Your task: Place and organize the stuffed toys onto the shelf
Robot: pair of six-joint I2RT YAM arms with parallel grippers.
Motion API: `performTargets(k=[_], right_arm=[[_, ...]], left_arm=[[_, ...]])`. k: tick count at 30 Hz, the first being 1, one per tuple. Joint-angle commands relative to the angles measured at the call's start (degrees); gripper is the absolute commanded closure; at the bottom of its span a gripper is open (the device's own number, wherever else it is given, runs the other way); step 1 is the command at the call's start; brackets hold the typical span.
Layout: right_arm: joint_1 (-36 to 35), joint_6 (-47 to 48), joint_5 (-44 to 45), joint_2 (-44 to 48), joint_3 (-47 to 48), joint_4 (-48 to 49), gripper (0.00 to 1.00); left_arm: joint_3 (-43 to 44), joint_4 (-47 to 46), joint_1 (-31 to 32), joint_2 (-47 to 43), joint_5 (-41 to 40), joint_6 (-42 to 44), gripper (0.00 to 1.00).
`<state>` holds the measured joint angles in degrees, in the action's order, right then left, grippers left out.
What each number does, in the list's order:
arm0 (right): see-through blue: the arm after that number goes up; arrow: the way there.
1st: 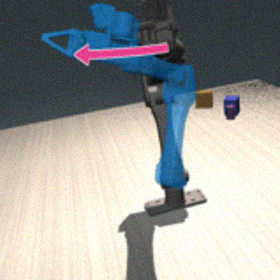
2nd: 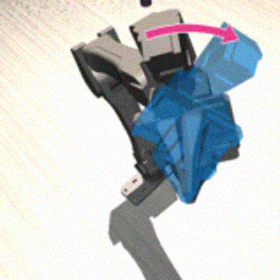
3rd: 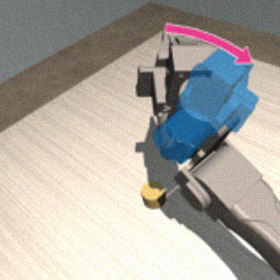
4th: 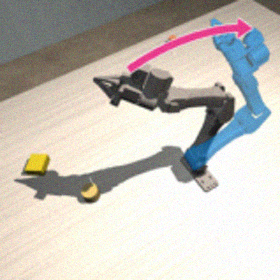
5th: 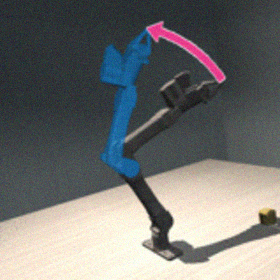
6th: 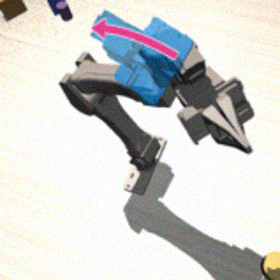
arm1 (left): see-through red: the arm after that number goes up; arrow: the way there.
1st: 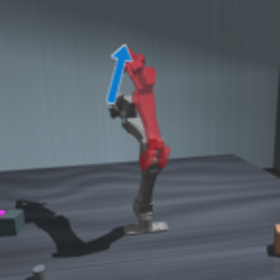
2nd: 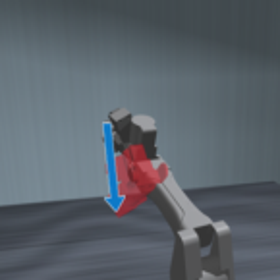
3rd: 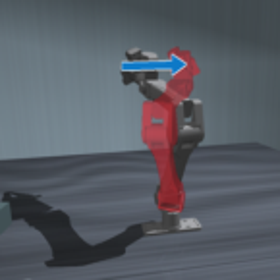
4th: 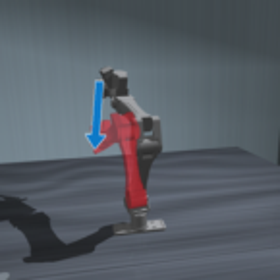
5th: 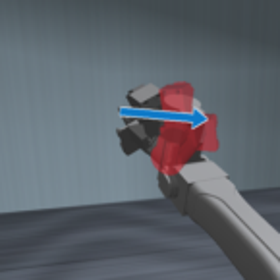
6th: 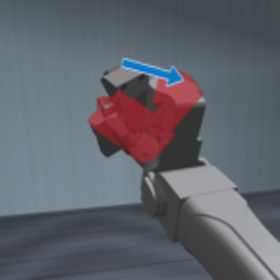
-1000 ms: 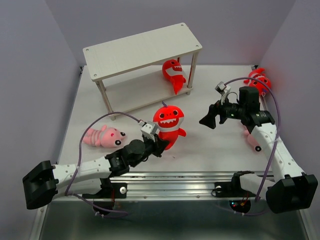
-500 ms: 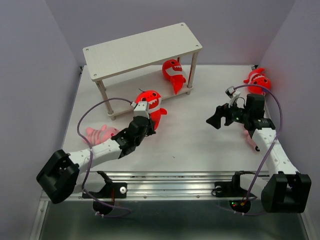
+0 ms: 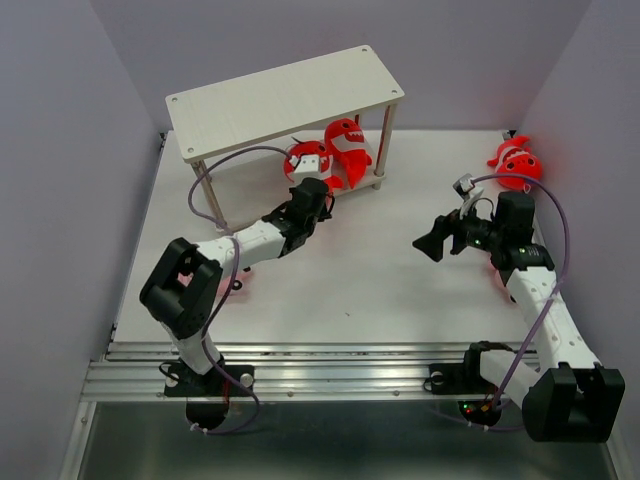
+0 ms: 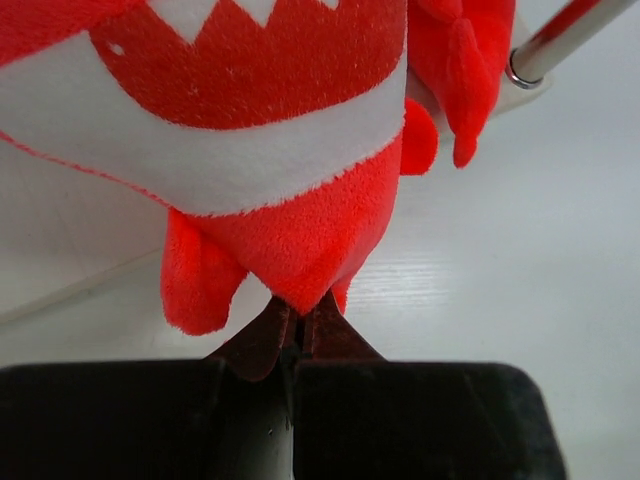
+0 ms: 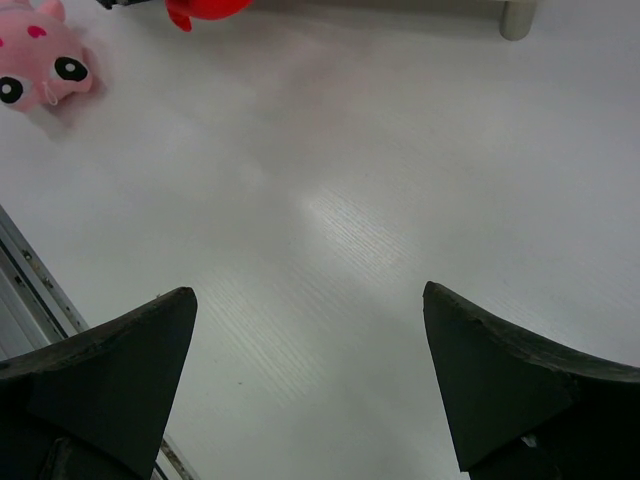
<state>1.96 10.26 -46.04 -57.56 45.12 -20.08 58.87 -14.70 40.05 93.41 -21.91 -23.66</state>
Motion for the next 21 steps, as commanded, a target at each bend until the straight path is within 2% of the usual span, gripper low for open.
performTargets(k=[1, 11, 21], right_arm=[[0.24, 0.11, -0.72, 1.31, -0.47, 2.67, 0.00], [0.24, 0.55, -0.28, 1.66, -0.74, 2.67, 0.00], [0.24, 1.08, 0.34, 1.22, -0.83, 2.59, 0.00]], left_arm=[[8.09, 4.23, -1.29, 4.92, -4.19, -1.03, 1.00], [14.86, 8.37, -3.75, 10.39, -5.51, -7.01, 1.00], [19.26, 10.12, -5.77, 13.46, -0.68, -8.95, 0.95]])
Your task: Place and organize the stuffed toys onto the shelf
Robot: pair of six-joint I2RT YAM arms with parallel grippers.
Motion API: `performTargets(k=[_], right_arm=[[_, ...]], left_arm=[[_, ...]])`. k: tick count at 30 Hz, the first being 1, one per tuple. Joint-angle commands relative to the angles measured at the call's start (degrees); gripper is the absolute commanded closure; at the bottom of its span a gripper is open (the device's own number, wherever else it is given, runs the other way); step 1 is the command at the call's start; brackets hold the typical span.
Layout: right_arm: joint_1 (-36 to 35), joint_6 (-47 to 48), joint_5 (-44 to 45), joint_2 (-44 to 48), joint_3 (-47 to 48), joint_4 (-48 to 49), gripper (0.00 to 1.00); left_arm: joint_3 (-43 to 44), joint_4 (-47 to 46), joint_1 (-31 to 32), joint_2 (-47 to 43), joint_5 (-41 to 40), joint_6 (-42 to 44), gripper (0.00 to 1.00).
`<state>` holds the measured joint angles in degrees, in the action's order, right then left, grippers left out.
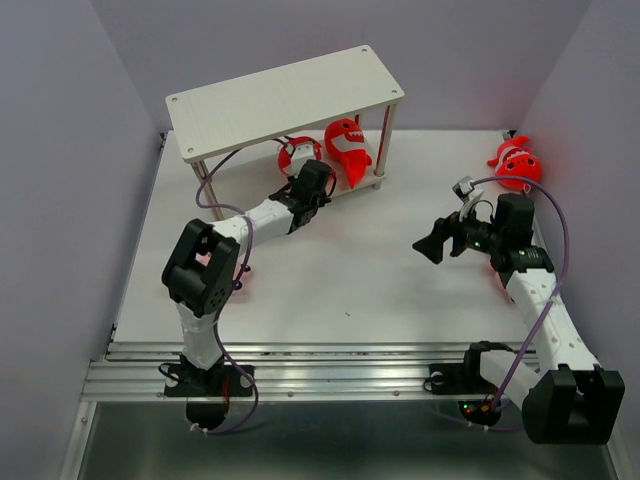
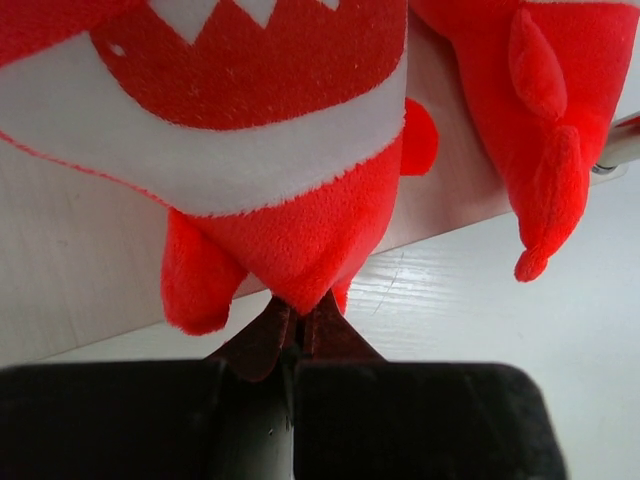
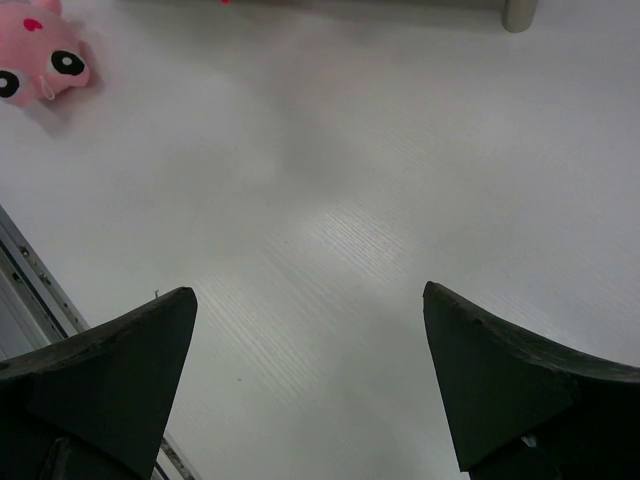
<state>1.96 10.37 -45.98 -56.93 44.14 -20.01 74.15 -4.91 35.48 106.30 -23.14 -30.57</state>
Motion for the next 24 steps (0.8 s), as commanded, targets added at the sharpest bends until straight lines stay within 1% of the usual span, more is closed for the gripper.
performTargets(k=[1, 3, 5, 11, 12, 15, 17, 18, 20, 21, 22, 23, 24], right_arm=[[0.24, 1.05, 0.36, 0.50, 0.16, 2.61, 0.00], [0.24, 1.14, 0.53, 0.33, 0.07, 2.52, 0.00], [0.24, 1.23, 0.80, 0.33, 0.07, 2.52, 0.00], [0.24, 1.58, 1.33, 0.41, -0.02, 2.52, 0.00], [0.24, 1.58, 1.33, 0.33, -0.02, 2.52, 0.00], [0.24, 1.76, 1.68, 0.32, -0.02, 2.52, 0.00], [0.24, 1.76, 1.77, 0.15, -0.02, 2.52, 0.00], [0.24, 1.84, 1.94, 0.24, -0.02, 2.52, 0.00], [0.24, 1.85, 2.03, 0.15, -0.02, 2.52, 0.00], [0.24, 1.93, 2.20, 0.15, -0.02, 2.52, 0.00], [0.24, 1.93, 2.21, 0.15, -0.02, 2.52, 0.00], [0.24, 2.02, 2.29, 0.06, -0.11, 2.52, 0.00], [0.24, 2.02, 2.38, 0.06, -0.11, 2.52, 0.00]], left_arm=[[4.42, 0.51, -1.38, 0.57, 0.72, -2.30, 0.94], [6.17, 1.91, -1.73, 1.62, 1.59, -3.35, 0.93], [6.88, 2.18, -2.17, 2.42, 2.30, -3.88, 0.87], [7.76, 2.53, -2.96, 2.95, 3.10, -5.56, 0.76], [7.76, 2.53, -3.05, 3.03, 3.44, -5.64, 0.70], [7.85, 2.53, -3.67, 3.03, 4.50, -6.17, 0.61], [7.85, 2.45, -3.93, 3.12, 5.03, -6.43, 0.57], [7.85, 2.45, -4.28, 3.12, 5.55, -6.52, 0.52], [7.85, 2.36, -4.46, 3.12, 5.91, -6.52, 0.48], [7.85, 2.36, -4.37, 3.04, 6.08, -6.44, 0.45], [7.77, 2.36, -4.46, 2.95, 6.35, -6.44, 0.39], [7.76, 2.36, -4.55, 2.86, 6.61, -6.35, 0.37], [7.50, 2.18, -4.46, 2.42, 7.05, -6.09, 0.33]])
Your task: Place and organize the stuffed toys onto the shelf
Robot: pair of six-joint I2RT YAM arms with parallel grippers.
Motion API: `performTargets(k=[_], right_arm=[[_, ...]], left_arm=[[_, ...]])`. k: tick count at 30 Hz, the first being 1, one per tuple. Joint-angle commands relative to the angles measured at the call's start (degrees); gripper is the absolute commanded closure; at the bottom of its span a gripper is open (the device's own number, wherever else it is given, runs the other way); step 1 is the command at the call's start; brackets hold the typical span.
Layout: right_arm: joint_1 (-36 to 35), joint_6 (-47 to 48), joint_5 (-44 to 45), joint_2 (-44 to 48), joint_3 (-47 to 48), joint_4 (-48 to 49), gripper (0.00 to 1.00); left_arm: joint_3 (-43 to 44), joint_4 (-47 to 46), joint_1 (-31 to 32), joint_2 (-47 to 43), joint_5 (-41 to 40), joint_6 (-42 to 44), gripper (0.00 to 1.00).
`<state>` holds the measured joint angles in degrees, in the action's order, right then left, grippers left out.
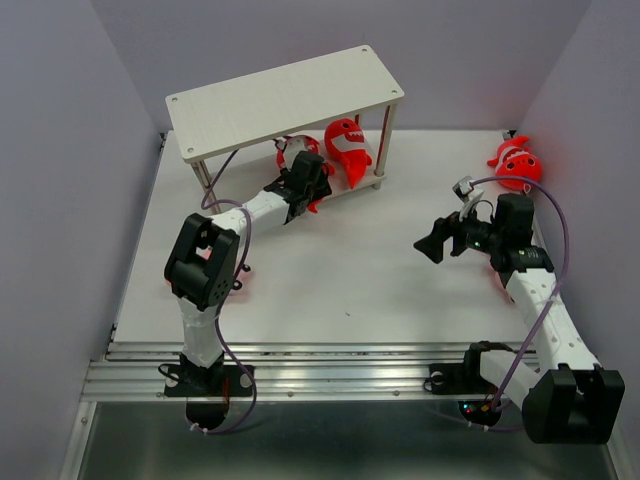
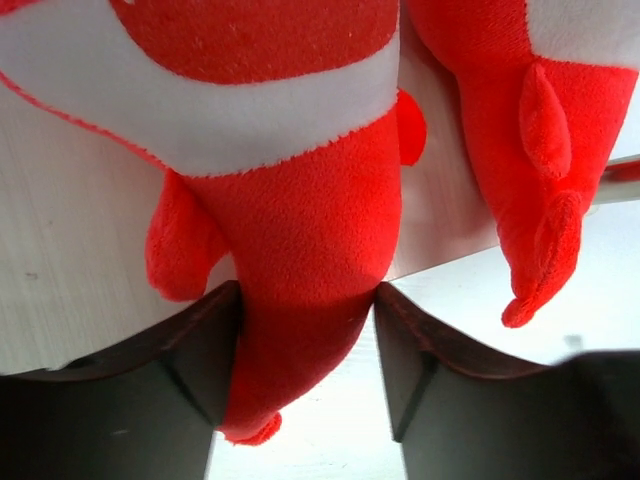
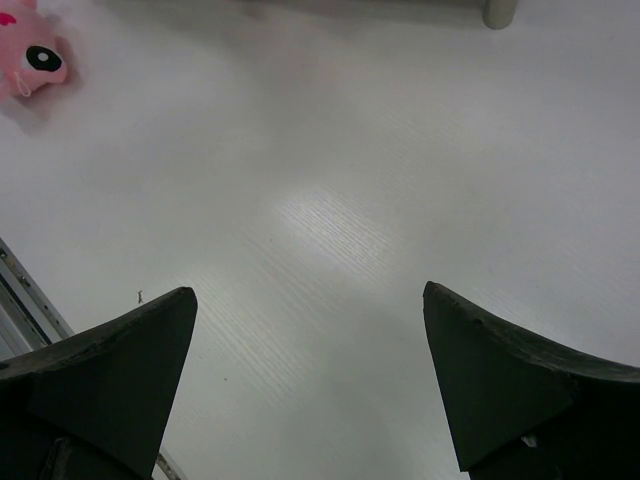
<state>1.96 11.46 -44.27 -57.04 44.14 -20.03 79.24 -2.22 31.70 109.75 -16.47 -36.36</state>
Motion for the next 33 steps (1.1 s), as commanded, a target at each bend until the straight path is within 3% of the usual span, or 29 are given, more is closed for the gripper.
performTargets(k=[1, 9, 23, 33], right_arm=[[0.24, 1.02, 0.76, 0.08, -0.11, 2.54, 0.00], [0.24, 1.19, 1.03, -0.09, -0.11, 2.54, 0.00], [0.24, 1.46, 1.47, -0.53, -0.19, 2.54, 0.00], [0.24, 1.72, 1.47, -0.62, -0.19, 2.45, 0.00]], left_arm=[[2.23, -0.59, -0.68, -1.21, 0.65, -0.20, 0.32], [-0.31, -2.61, -0.68, -4.46, 2.67, 1.38, 0.19], [-4.71, -4.90, -0.68, -11.05, 4.25, 4.54, 0.18], [-13.48, -6.48, -0.77, -16.94, 2.41, 3.84, 0.18]])
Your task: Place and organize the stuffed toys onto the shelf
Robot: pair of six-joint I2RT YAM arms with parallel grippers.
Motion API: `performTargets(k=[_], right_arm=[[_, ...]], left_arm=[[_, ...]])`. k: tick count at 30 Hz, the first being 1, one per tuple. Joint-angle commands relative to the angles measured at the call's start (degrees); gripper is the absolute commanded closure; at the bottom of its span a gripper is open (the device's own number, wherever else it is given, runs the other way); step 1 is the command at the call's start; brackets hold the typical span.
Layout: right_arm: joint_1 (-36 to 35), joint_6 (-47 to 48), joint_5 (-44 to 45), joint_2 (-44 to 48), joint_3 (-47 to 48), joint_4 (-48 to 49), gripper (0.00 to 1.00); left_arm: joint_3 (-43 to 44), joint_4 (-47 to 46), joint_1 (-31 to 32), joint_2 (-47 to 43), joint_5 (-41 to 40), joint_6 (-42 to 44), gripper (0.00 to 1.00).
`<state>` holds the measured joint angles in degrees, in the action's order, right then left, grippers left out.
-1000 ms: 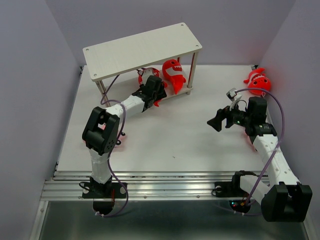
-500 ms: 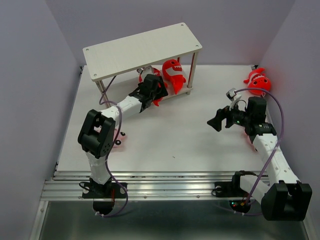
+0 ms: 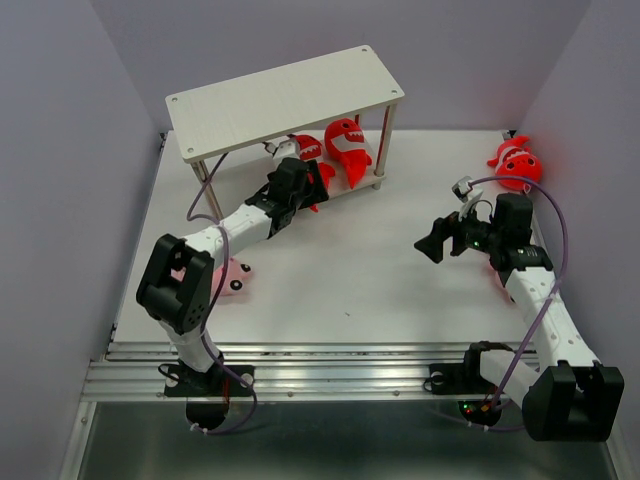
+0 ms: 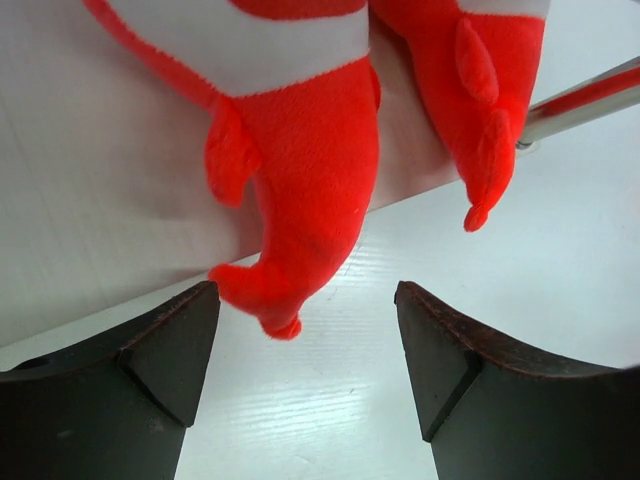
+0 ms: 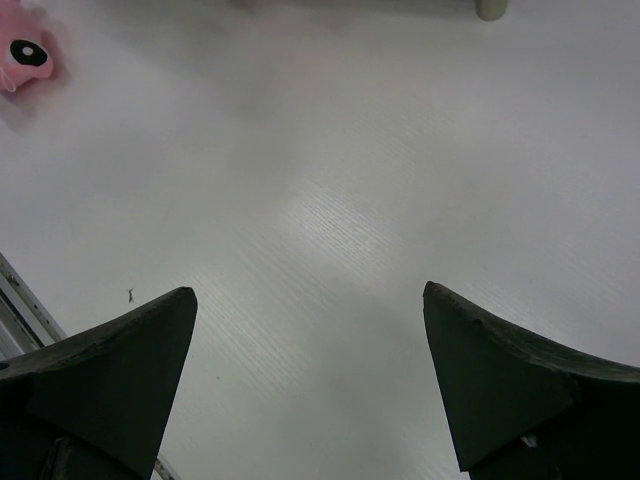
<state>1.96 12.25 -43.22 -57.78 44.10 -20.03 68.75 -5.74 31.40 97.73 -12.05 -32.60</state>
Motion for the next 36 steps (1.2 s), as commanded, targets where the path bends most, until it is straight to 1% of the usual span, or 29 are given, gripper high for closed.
performTargets(k=[1, 5, 11, 18, 23, 26, 32, 34, 35, 36], right_arm=[[0.24, 0.93, 0.42, 0.12, -0.15, 2.45, 0.00], [0.24, 1.02, 0.24, 0.04, -0.24, 2.54, 0.00], [0.24, 1.11, 0.33, -0.05, -0.24, 2.45, 0.00], [0.24, 1.20, 0.33, -0.05, -0.24, 2.37, 0.00], [0.24, 1.28, 0.33, -0.14, -0.24, 2.37, 0.00], [0.24, 1.28, 0.42, -0.14, -0.24, 2.28, 0.00], [0.24, 1.28, 0.33, -0.14, -0.15, 2.28, 0.00], [0.24, 1.37, 0.33, -0.14, -0.15, 2.28, 0.00], [0.24, 1.37, 0.42, -0.14, -0.15, 2.28, 0.00], [0.24, 1.37, 0.42, -0.14, -0.15, 2.28, 0.00]], left_arm=[[-3.70, -3.31, -0.46, -5.96, -2.10, -0.18, 0.18], [-6.61, -4.63, -0.81, -7.38, -1.57, -1.15, 0.18], [-8.81, -7.35, -2.39, -6.33, 1.68, -2.20, 0.23], [-7.76, -9.90, -3.36, -3.08, 5.02, -2.91, 0.29], [-6.62, -11.84, -3.71, -0.27, 7.74, -3.61, 0.40], [-6.35, -12.37, -3.97, 0.61, 8.19, -3.96, 0.41], [-5.91, -12.54, -4.24, 1.23, 8.45, -4.14, 0.49], [-5.74, -12.89, -4.24, 1.49, 8.63, -4.05, 0.54], [-5.73, -12.98, -4.41, 1.58, 8.63, -4.05, 0.55], [-5.56, -13.16, -4.42, 1.76, 8.80, -3.96, 0.59]])
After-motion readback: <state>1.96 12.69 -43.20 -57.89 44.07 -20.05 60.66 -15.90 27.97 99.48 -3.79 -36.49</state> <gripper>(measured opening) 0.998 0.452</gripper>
